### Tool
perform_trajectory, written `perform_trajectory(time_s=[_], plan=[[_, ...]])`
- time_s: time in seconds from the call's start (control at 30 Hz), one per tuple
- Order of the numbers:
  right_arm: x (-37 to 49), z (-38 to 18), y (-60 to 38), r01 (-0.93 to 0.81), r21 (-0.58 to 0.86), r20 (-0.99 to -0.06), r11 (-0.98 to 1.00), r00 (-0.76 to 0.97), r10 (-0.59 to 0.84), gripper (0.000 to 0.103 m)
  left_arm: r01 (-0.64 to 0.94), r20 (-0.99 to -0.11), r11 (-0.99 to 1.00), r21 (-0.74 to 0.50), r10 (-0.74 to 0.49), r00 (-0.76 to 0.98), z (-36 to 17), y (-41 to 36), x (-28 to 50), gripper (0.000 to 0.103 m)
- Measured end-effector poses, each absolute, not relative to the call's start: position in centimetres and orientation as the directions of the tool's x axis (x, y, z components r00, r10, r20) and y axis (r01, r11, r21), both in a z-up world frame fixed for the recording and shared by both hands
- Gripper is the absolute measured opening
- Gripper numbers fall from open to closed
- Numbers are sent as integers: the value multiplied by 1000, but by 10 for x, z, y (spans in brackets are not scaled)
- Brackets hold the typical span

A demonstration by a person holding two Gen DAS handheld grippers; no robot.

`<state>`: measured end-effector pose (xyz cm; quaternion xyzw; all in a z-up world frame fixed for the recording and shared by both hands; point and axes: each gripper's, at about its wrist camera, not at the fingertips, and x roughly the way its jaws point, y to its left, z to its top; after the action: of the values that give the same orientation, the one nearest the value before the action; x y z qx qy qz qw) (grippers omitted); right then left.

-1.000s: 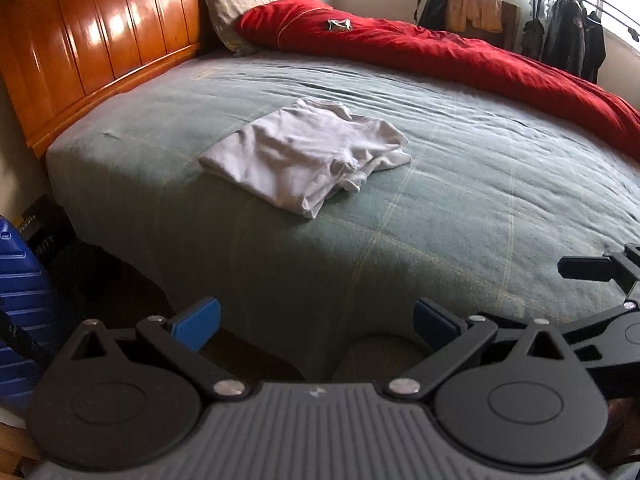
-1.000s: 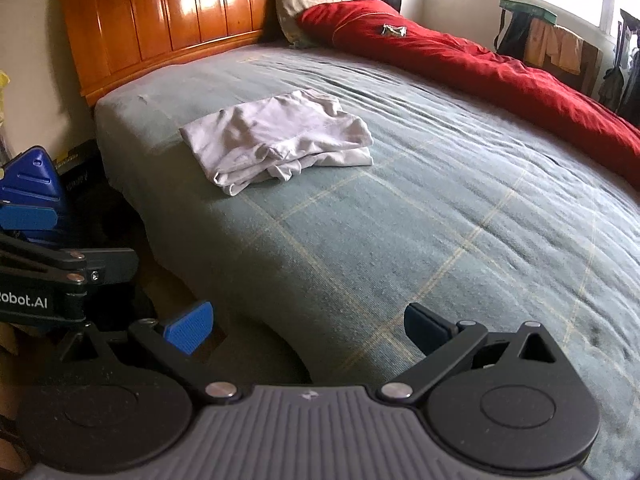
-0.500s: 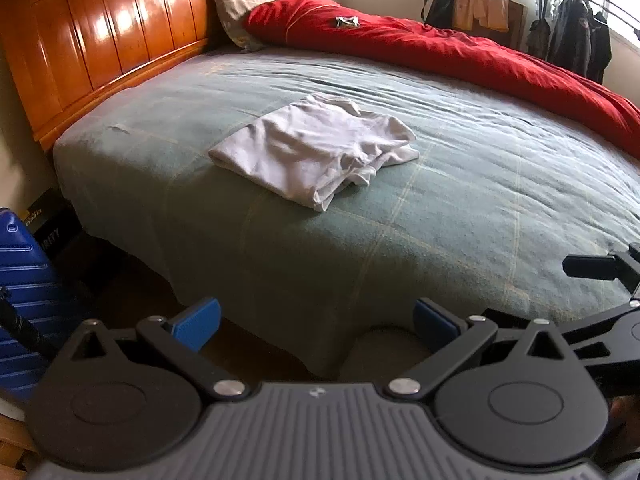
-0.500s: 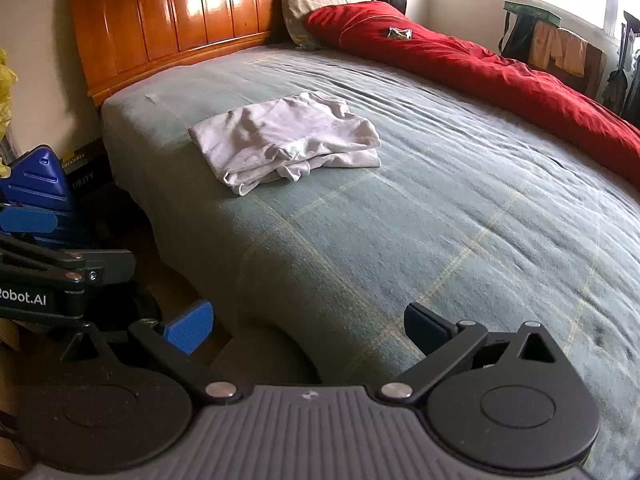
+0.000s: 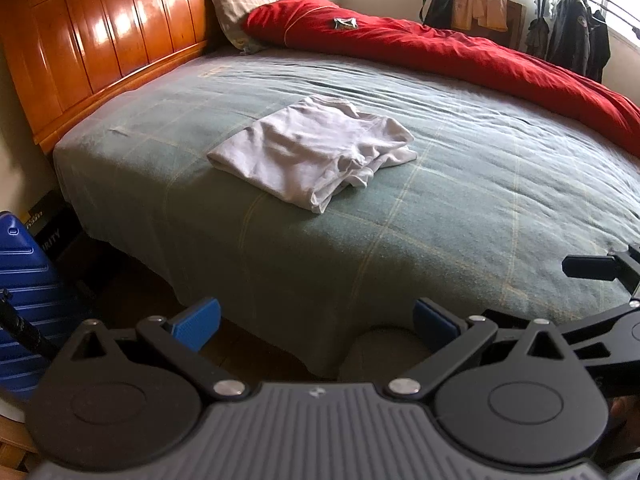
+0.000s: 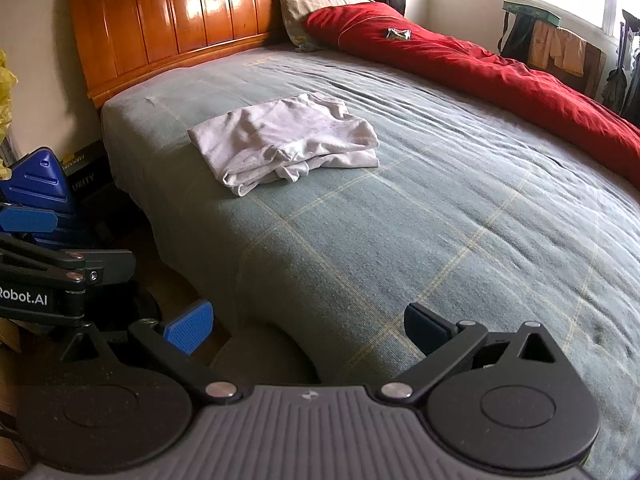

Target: Fold clothes

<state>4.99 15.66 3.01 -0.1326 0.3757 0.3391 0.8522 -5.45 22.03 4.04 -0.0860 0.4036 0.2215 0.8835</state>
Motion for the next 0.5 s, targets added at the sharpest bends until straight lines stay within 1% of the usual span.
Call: perform_trajectory(time_s=[0.5], plan=[[50, 30, 156, -679, 34, -730, 733, 484, 483, 103, -458, -751, 889, 24, 319, 579, 42, 220, -54, 102]])
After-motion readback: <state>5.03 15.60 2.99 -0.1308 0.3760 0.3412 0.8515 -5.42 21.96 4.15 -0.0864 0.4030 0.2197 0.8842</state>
